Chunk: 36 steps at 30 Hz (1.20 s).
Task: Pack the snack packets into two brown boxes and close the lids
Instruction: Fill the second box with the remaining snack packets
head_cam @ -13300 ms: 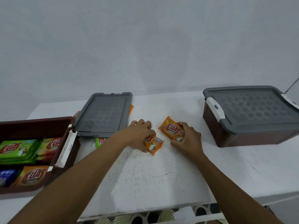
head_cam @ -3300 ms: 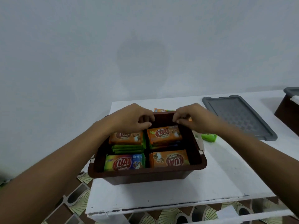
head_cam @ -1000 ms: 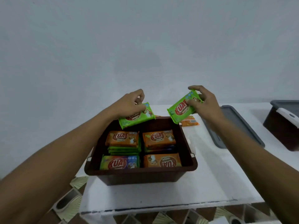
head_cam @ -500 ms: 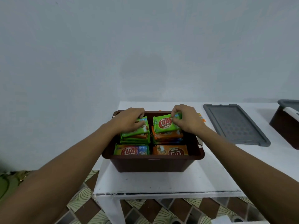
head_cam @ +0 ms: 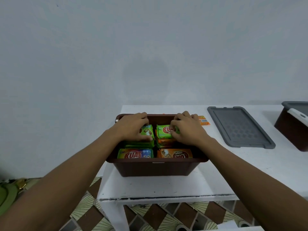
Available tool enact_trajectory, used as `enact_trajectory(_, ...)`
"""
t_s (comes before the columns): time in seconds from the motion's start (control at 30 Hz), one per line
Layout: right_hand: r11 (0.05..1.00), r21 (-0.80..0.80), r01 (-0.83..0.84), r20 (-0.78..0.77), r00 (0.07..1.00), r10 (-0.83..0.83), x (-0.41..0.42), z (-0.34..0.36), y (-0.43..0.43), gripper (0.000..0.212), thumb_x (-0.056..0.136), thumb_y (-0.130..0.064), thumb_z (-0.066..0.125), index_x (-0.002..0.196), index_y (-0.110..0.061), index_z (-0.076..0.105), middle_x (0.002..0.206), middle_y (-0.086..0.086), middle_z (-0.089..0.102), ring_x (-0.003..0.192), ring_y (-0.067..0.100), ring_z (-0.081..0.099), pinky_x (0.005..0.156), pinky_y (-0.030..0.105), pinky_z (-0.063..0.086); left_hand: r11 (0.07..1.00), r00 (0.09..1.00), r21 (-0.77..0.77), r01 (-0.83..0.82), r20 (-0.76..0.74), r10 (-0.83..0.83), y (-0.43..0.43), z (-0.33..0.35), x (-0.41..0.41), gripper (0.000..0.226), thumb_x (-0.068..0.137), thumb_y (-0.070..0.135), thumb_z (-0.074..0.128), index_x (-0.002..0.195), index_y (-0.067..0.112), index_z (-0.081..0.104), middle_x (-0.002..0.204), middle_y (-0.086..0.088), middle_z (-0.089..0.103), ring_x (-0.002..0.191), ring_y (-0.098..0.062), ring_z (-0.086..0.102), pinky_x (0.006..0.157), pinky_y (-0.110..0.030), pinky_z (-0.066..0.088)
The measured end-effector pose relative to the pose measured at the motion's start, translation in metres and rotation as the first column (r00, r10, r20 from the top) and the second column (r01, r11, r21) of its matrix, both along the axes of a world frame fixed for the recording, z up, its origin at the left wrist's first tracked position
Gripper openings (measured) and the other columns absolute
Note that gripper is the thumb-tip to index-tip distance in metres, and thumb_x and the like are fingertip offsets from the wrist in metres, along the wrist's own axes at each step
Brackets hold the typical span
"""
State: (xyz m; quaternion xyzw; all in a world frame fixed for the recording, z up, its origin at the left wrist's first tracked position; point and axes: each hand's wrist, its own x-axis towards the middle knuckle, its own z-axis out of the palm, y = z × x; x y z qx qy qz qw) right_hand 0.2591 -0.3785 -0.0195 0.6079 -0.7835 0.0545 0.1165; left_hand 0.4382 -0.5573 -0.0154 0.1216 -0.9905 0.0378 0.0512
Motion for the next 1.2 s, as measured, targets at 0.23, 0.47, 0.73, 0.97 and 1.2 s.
enact_trajectory(0.23,0.986,0.151,-0.076,0.037,0.997,0.071,0.001,0.004,-0.001,0.052,0.081,-0.051,0.066,0.126,-0.029,0.052,0.125,-0.004,0.052,0.110,0.017,0.052,0.087,0.034,0.043,0.999,0.998,0.040,0.016,0.057,-0.018,-0.003,-0.002,-0.001,0.067,0.064,0.057,0.078,0.114,0.027,0.045,0.110,0.010,0.046,0.095,-0.010,0.047,0.068,-0.027,0.041)
enact_trajectory(0.47,0.989,0.136,-0.049,0.001,0.999,0.050,0.001,0.001,-0.002,0.048,0.080,-0.038,0.070,0.121,-0.027,0.047,0.117,-0.003,0.051,0.092,0.018,0.059,0.064,0.031,0.050,0.995,0.998,0.091,-0.033,0.062,0.027,-0.004,-0.002,0.000,0.065,0.067,0.052,0.080,0.116,0.029,0.044,0.112,0.011,0.052,0.096,-0.008,0.046,0.065,-0.027,0.035)
enact_trajectory(0.73,0.984,0.176,-0.021,-0.069,0.997,0.034,0.001,-0.001,-0.006,0.061,0.077,-0.043,0.073,0.125,-0.026,0.039,0.120,0.002,0.050,0.091,0.020,0.060,0.065,0.031,0.051,0.998,0.993,-0.059,-0.034,0.113,0.041,0.002,-0.002,-0.001,0.078,0.067,0.049,0.079,0.127,0.028,0.033,0.120,0.006,0.051,0.107,-0.016,0.053,0.069,-0.030,0.041)
enact_trajectory(0.97,0.985,0.171,-0.006,-0.064,0.998,0.017,-0.001,-0.002,-0.006,0.060,0.077,-0.041,0.073,0.125,-0.024,0.040,0.119,0.003,0.050,0.091,0.021,0.060,0.062,0.029,0.046,0.983,0.989,-0.178,-0.036,0.135,0.061,0.006,-0.004,0.002,0.092,0.062,0.058,0.078,0.131,0.028,0.025,0.116,0.004,0.050,0.097,-0.015,0.055,0.062,-0.030,0.046)
enact_trajectory(1.2,0.986,0.165,0.007,-0.072,0.997,0.005,-0.001,-0.003,-0.007,0.061,0.077,-0.042,0.072,0.126,-0.025,0.039,0.119,0.004,0.050,0.090,0.021,0.060,0.063,0.029,0.046,0.952,0.982,-0.297,-0.075,0.143,0.122,0.013,-0.007,-0.003,0.095,0.064,0.056,0.080,0.133,0.021,0.025,0.114,-0.002,0.051,0.088,-0.019,0.058,0.055,-0.031,0.042)
